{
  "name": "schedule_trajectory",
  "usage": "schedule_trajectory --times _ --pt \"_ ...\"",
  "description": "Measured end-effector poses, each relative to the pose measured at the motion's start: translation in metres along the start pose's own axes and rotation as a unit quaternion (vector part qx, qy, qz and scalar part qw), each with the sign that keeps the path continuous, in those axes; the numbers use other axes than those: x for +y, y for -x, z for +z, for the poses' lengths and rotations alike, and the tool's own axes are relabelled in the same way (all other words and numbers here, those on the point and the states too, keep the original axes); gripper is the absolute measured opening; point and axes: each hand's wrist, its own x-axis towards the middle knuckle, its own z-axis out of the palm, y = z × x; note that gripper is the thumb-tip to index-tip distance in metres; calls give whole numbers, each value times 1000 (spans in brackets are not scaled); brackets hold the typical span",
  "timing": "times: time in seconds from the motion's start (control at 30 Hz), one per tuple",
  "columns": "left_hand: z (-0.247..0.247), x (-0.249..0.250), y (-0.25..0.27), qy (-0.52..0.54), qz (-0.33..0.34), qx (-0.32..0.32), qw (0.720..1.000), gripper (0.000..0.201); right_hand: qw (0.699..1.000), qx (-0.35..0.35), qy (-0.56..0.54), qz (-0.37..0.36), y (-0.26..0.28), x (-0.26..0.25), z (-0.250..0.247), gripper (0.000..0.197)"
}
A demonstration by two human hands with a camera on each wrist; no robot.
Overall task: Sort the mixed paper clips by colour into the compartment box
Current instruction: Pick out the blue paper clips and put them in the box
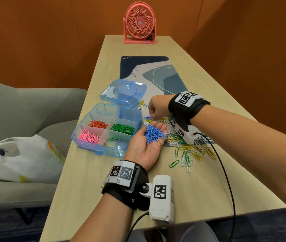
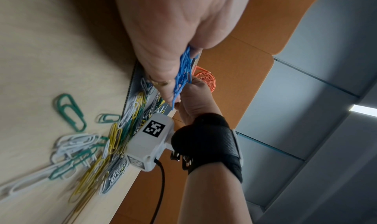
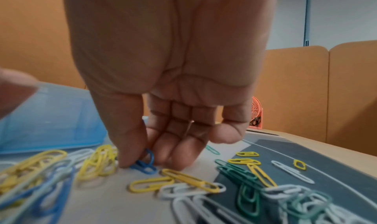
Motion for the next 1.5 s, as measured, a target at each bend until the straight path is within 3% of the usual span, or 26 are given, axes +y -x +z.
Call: schedule_trajectory --times 0.33,0.47,0.6,0.73,0.9,1.03,1.13,1.27,1.4,1.5 --pt "1 0 2 -1 2 -8 1000 34 998 29 -46 18 6 2 3 8" --pt "0 0 2 -3 3 -5 1000 34 990 56 -129 27 17 9 -7 10" --pt "-1 1 2 -3 6 -11 1000 35 976 61 -208 -8 44 12 -26 11" --pt "-3 1 0 5 24 -20 999 38 972 13 -228 -54 73 1 -34 8" --pt "-5 2 -2 2 36 -24 999 37 972 -38 -221 -78 82 -10 -30 9" --pt "-1 2 2 -16 21 -3 1000 35 977 25 -212 -28 67 12 -32 4" --pt "0 1 4 -26 8 0 1000 35 988 69 -134 32 51 34 -30 10" --pt "1 0 4 -24 2 1 1000 38 990 77 -84 86 31 55 -20 26" --pt "2 1 5 -20 -7 -2 1000 38 993 85 -73 35 15 42 -11 27" --pt "2 1 6 -13 -13 -1 1000 39 998 58 -19 -5 -4 27 -5 44"
